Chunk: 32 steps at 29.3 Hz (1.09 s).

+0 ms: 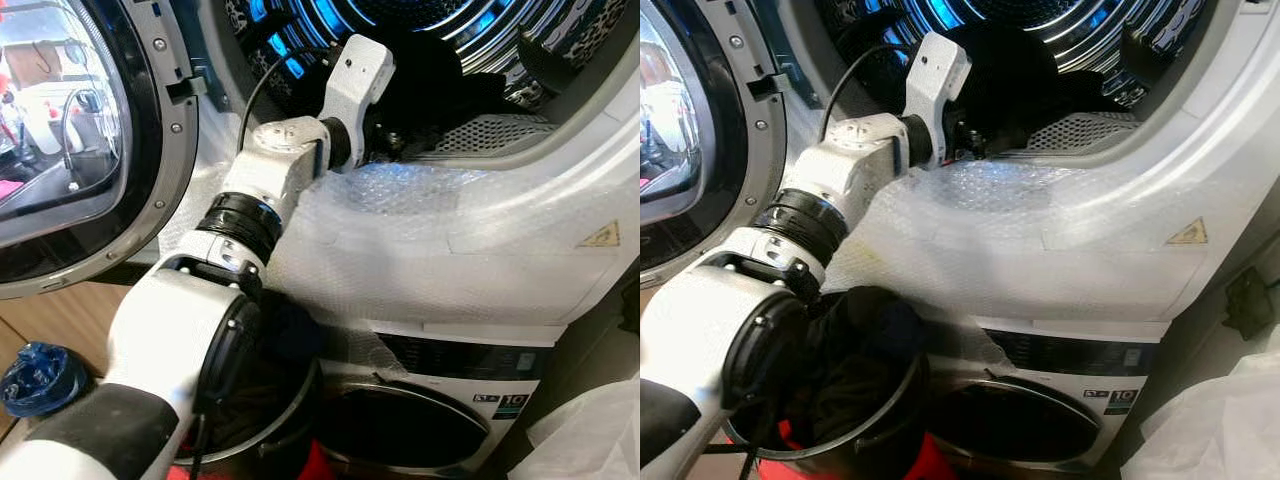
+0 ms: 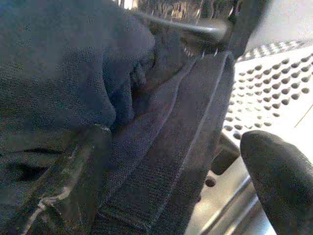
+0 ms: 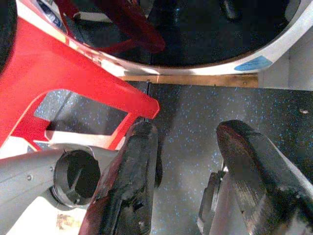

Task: Clothes washing

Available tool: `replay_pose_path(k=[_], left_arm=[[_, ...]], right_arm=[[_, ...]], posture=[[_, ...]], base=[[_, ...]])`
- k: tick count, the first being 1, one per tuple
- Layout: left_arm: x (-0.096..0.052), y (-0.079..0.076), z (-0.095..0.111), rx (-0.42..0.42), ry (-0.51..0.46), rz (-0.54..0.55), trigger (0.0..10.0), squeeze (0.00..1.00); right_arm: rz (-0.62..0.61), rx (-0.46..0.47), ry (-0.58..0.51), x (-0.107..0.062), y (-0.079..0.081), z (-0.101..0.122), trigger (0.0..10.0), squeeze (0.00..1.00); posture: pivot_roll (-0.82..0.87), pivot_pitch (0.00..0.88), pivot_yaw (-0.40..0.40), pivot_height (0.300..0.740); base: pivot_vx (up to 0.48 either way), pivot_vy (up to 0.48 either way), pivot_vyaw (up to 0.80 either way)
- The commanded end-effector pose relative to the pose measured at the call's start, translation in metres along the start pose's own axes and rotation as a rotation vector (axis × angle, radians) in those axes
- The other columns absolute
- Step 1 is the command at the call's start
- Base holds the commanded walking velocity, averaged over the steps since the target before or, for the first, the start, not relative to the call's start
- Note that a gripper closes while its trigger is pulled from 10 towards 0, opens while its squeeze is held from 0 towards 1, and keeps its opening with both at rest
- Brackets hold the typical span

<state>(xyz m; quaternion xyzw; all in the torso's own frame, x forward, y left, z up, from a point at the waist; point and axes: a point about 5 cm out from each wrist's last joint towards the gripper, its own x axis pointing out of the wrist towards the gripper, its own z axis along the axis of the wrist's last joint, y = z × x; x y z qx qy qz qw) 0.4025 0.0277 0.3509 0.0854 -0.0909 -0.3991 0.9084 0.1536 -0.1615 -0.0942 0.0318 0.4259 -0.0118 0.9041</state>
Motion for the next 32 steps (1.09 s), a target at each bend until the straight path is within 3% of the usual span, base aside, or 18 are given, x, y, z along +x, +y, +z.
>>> replay_pose_path(k=[1, 9, 14, 18, 27, 30, 31, 32], left_arm=[[-0.004, 0.010, 0.007, 0.051, 0.021, 0.056, 10.0, 0.00], [-0.009, 0.021, 0.012, 0.030, -0.006, 0.067, 10.0, 0.00], [-0.014, 0.030, 0.034, 0.011, -0.132, 0.113, 10.0, 0.00], [-0.018, 0.036, 0.043, 0.005, -0.168, 0.172, 10.0, 0.00], [-0.021, 0.044, 0.041, -0.062, -0.207, 0.241, 10.0, 0.00], [-0.016, 0.034, 0.032, -0.047, -0.156, 0.129, 10.0, 0.00], [-0.011, 0.020, 0.027, -0.026, -0.135, -0.041, 10.0, 0.00], [-0.010, 0.015, 0.025, -0.018, -0.129, -0.093, 10.0, 0.00]], right_arm=[[-0.003, 0.015, 0.007, -0.002, 0.000, -0.006, 10.0, 0.00], [-0.011, -0.003, 0.007, -0.007, -0.009, -0.014, 10.0, 0.00], [-0.022, -0.024, 0.023, -0.013, -0.020, -0.024, 10.0, 0.00], [-0.025, -0.037, 0.024, -0.017, -0.026, -0.029, 10.0, 0.00], [-0.036, -0.057, 0.034, -0.023, -0.034, -0.038, 10.0, 0.00], [-0.041, -0.059, 0.037, -0.022, -0.034, -0.037, 10.0, 0.00], [-0.038, -0.058, 0.033, -0.021, -0.032, -0.035, 10.0, 0.00], [-0.037, -0.058, 0.031, -0.020, -0.031, -0.034, 10.0, 0.00]], posture=[[-0.07, 0.000, 0.163, 0.740], [-0.12, 0.000, 0.159, 0.740], [-0.16, 0.034, 0.151, 0.740], [-0.18, 0.060, 0.151, 0.740], [-0.21, 0.087, 0.145, 0.740], [-0.20, 0.082, 0.147, 0.740], [-0.19, 0.076, 0.147, 0.740], [-0.19, 0.076, 0.147, 0.740]], base=[[0.000, 0.000, 0.00], [0.000, 0.000, 0.00], [0.000, 0.000, 0.00], [0.000, 0.000, 0.00], [0.000, 0.000, 0.00], [0.000, 0.000, 0.00], [0.000, 0.000, 0.00], [0.000, 0.000, 0.00]])
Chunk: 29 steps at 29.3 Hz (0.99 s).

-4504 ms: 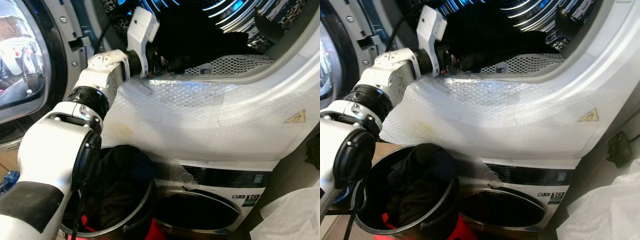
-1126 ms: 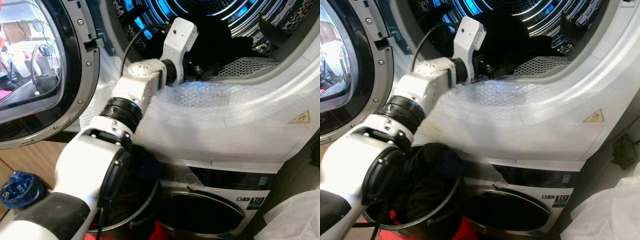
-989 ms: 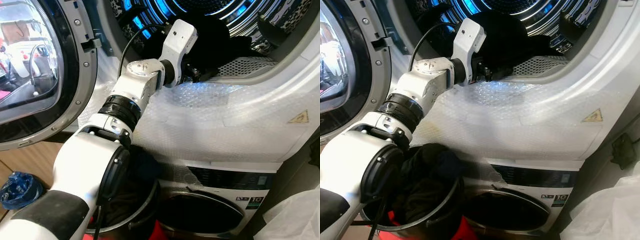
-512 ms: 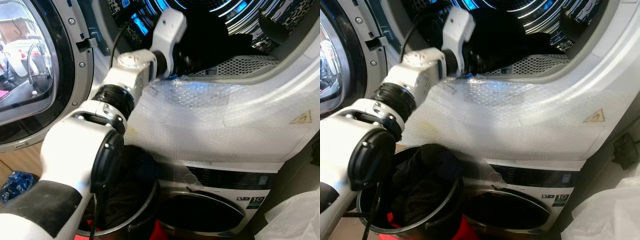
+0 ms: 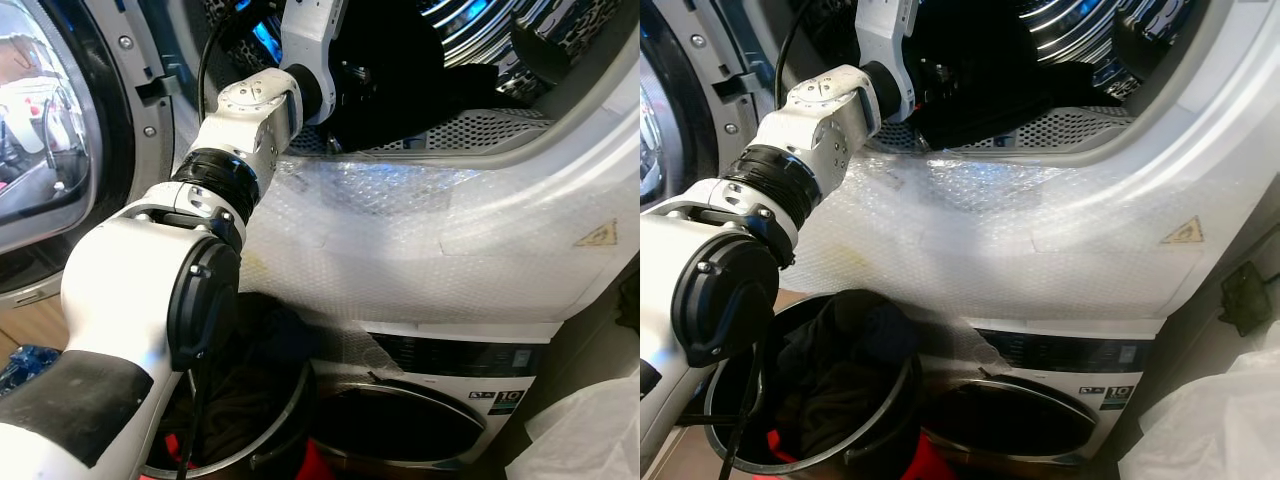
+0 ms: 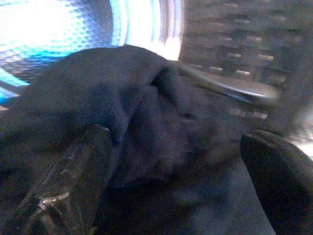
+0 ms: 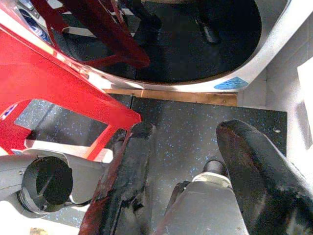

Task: Clothes washing

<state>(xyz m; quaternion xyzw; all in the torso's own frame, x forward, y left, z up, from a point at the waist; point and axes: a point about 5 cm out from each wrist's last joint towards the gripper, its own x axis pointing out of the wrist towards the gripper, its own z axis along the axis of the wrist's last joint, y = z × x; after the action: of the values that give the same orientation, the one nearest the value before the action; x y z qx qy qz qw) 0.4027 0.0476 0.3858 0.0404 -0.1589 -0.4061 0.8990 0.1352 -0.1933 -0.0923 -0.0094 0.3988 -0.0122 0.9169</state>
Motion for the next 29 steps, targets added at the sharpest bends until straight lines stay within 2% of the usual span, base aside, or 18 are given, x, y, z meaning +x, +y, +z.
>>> replay_pose_path(k=[1, 4, 7, 9, 11, 12, 13, 14, 17, 18, 21, 24, 28, 29], left_arm=[[0.001, -0.014, -0.010, 0.015, 0.046, -0.193, 10.0, 0.00], [0.003, -0.022, -0.011, 0.027, 0.052, -0.295, 10.0, 0.00], [0.003, -0.033, -0.005, 0.032, 0.027, -0.451, 10.0, 0.00], [0.001, -0.033, -0.003, 0.036, 0.016, -0.494, 10.0, 0.00], [-0.002, -0.037, 0.009, 0.078, -0.031, -0.610, 10.0, 0.00], [-0.004, -0.039, 0.017, 0.061, -0.069, -0.670, 10.0, 0.00], [-0.004, -0.039, 0.017, 0.061, -0.069, -0.670, 10.0, 0.00], [-0.008, -0.040, 0.025, 0.054, -0.098, -0.763, 10.0, 0.00], [-0.019, -0.041, 0.025, 0.066, -0.086, -0.901, 10.0, 0.00], [-0.019, -0.041, 0.025, 0.066, -0.086, -0.901, 10.0, 0.00], [-0.040, -0.051, 0.017, 0.100, -0.070, -1.024, 10.0, 0.00], [-0.051, -0.057, 0.022, 0.112, -0.064, -1.067, 10.0, 0.00], [-0.064, -0.060, 0.028, 0.083, -0.053, -1.090, 10.0, 0.00], [-0.082, -0.062, 0.018, 0.033, -0.001, -1.075, 10.0, 0.00]], right_arm=[[0.007, 0.017, 0.087, -0.007, 0.006, -0.020, 10.0, 0.00], [0.017, 0.015, 0.084, -0.004, 0.009, -0.017, 10.0, 0.00], [0.029, 0.016, 0.073, 0.000, 0.015, -0.009, 10.0, 0.00], [0.031, 0.020, 0.067, 0.002, 0.017, -0.006, 10.0, 0.00], [0.034, 0.028, 0.061, 0.005, 0.021, -0.001, 10.0, 0.00], [0.038, 0.026, 0.063, 0.007, 0.023, 0.001, 10.0, 0.00], [0.038, 0.026, 0.063, 0.007, 0.023, 0.001, 10.0, 0.00], [0.047, 0.026, 0.060, 0.008, 0.027, 0.005, 10.0, 0.00], [0.051, 0.039, 0.051, 0.011, 0.033, 0.010, 10.0, 0.00], [0.051, 0.039, 0.051, 0.011, 0.033, 0.010, 10.0, 0.00], [0.066, 0.054, 0.051, 0.015, 0.043, 0.018, 10.0, 0.00], [0.090, 0.051, 0.050, 0.019, 0.054, 0.025, 10.0, 0.00], [0.116, 0.053, 0.044, 0.021, 0.065, 0.033, 10.0, 0.00], [0.139, 0.054, 0.032, 0.023, 0.074, 0.041, 10.0, 0.00]], posture=[[-0.17, 0.075, 0.146, 0.740], [-0.16, 0.065, 0.147, 0.740], [-0.14, 0.046, 0.146, 0.740], [-0.13, 0.041, 0.147, 0.740], [-0.10, 0.021, 0.144, 0.740], [-0.10, 0.005, 0.141, 0.740], [-0.10, 0.005, 0.141, 0.740], [-0.09, 0.000, 0.142, 0.740], [-0.06, 0.000, 0.141, 0.740], [-0.06, 0.000, 0.141, 0.740], [-0.01, 0.000, 0.145, 0.740], [0.03, 0.000, 0.153, 0.740], [0.08, 0.000, 0.164, 0.740], [0.10, 0.000, 0.170, 0.740]], base=[[0.000, 0.000, 0.00], [0.000, 0.000, 0.00], [0.000, 0.000, 0.00], [0.000, 0.000, 0.00], [0.000, 0.000, 0.00], [0.000, 0.000, 0.00], [0.000, 0.000, 0.00], [0.000, 0.000, 0.00], [0.000, 0.000, 0.00], [0.000, 0.000, 0.00], [0.000, 0.000, 0.00], [0.000, 0.000, 0.00], [0.000, 0.000, 0.00], [0.000, 0.000, 0.00]])
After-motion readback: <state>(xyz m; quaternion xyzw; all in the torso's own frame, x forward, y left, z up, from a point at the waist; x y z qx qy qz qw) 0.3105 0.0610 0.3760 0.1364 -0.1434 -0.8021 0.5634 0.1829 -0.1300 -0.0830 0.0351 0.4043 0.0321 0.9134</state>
